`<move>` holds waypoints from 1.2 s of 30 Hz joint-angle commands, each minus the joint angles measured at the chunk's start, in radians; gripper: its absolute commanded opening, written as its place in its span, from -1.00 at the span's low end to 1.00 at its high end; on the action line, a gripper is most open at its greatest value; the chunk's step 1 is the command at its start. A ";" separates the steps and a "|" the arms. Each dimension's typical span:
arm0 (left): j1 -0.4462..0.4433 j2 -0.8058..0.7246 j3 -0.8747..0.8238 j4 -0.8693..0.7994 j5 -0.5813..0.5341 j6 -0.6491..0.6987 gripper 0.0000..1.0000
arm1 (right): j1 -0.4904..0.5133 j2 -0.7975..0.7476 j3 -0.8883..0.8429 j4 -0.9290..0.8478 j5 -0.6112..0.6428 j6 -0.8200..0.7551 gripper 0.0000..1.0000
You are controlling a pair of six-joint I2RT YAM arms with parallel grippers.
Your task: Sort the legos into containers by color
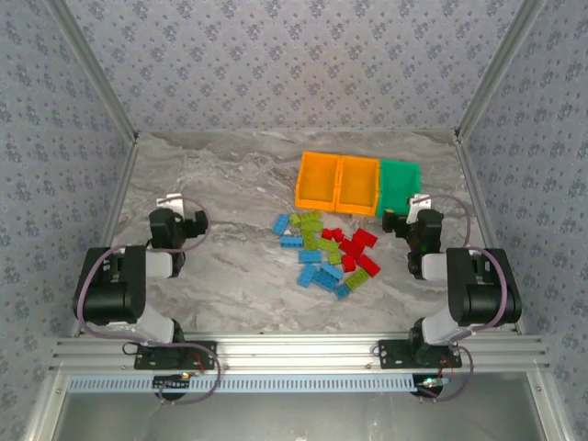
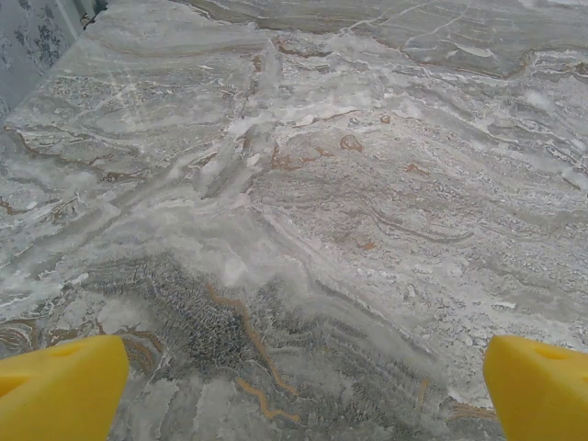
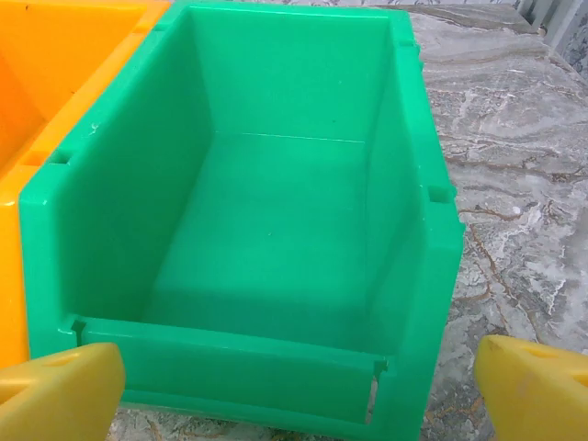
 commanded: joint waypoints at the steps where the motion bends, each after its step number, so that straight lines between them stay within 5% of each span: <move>1: -0.002 -0.007 0.018 0.016 -0.003 0.007 0.98 | -0.006 0.005 0.020 0.006 -0.009 -0.011 1.00; 18: -0.001 -0.008 0.018 0.014 0.000 0.007 0.98 | -0.040 -0.018 0.020 -0.004 -0.081 0.003 1.00; 24: -0.002 -0.008 0.014 0.019 0.000 0.007 0.98 | -0.009 -0.382 0.076 -0.424 0.049 0.116 1.00; 29: -0.029 -0.161 -0.011 -0.070 -0.027 0.022 0.98 | 0.019 -0.677 0.202 -1.015 0.025 0.532 0.95; 33: -0.105 -0.369 -0.001 -0.272 -0.036 -0.007 0.99 | 0.121 -0.721 0.277 -1.285 -0.146 0.659 0.93; 36: -0.232 -0.544 0.049 -0.464 -0.012 -0.044 0.98 | 0.267 -0.644 0.351 -1.438 -0.119 0.658 0.93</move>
